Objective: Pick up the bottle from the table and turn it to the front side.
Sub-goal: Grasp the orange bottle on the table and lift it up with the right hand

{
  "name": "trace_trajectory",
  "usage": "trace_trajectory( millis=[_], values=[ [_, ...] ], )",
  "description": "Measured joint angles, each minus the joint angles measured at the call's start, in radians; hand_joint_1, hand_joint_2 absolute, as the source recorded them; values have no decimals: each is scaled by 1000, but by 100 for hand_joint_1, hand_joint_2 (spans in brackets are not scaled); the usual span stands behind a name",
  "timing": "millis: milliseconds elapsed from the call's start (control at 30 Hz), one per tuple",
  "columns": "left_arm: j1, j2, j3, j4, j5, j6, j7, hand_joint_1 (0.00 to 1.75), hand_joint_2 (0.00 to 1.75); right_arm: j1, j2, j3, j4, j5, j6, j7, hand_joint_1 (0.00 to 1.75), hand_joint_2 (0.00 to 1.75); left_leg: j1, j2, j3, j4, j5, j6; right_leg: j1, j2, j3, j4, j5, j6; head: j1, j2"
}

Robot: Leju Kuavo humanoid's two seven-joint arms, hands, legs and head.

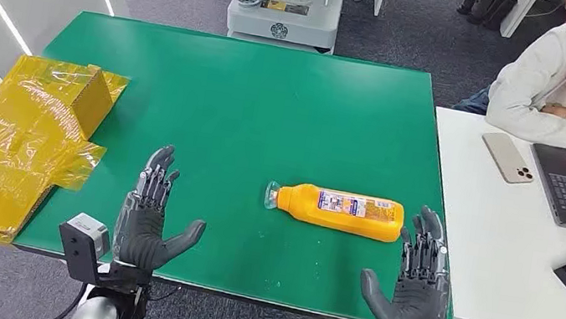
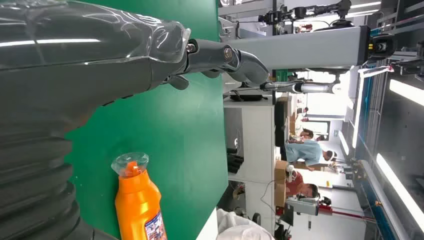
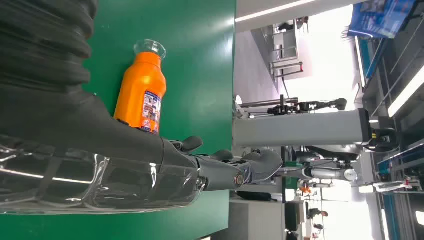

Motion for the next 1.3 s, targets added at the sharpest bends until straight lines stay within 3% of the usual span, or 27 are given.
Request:
trace_trajectory(
  millis=[1033,1100,1300],
  values=[
    [0,-1,0,9,4,0,-11,0,175,-4,-5,3,12,13,-13,3,0,175,0,0,0,0,0,0,0,0,0,0,0,0,0,0],
    [0,-2,0,9,0,-3,-11,0,175,-5,-5,3,8,61,-30,10,0,175,0,0,0,0,0,0,0,0,0,0,0,0,0,0],
    [-11,-14,0,9,-15,-17,-11,0,175,-49,-5,8,-2,362,-116,65,0,175,0,0,0,0,0,0,0,0,0,0,0,0,0,0]
  ],
)
